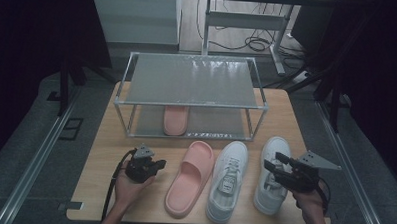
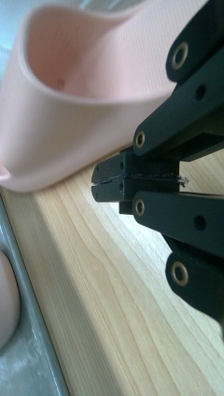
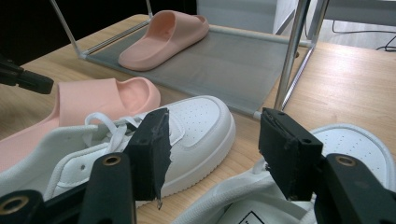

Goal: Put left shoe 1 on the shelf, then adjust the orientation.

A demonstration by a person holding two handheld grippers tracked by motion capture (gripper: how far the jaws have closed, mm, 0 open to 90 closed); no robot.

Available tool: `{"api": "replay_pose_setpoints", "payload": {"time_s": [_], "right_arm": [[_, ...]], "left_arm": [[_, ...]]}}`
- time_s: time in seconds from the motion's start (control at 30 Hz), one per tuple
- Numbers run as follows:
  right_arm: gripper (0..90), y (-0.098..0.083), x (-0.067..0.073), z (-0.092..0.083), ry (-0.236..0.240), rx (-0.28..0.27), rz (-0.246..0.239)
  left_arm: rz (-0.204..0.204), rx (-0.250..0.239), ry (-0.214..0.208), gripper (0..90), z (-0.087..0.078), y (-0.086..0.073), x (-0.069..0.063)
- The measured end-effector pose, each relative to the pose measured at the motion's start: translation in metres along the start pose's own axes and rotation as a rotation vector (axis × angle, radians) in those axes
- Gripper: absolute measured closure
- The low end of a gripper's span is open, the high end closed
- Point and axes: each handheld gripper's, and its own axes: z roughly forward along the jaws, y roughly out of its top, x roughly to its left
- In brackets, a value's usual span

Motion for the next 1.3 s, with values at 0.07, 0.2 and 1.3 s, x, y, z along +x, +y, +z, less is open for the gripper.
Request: {"api": "replay_pose_setpoints", "payload": {"time_s": [0.07, 0.2, 1.3], "right_arm": [[43.6, 0.000, 0.000, 0.001, 0.000, 0.003, -0.004], [43.6, 0.000, 0.000, 0.002, 0.001, 0.003, -0.004], [43.6, -0.001, 0.002, 0.006, 0.002, 0.014, -0.009]], "left_arm": [[0.010, -0.002, -0.013, 90.0, -0.001, 0.001, -0.004], [0.035, -0.022, -0.034, 90.0, -0.007, 0.006, -0.014], [0.116, 0.040, -0.172, 90.0, 0.020, 0.008, -0.060]]}}
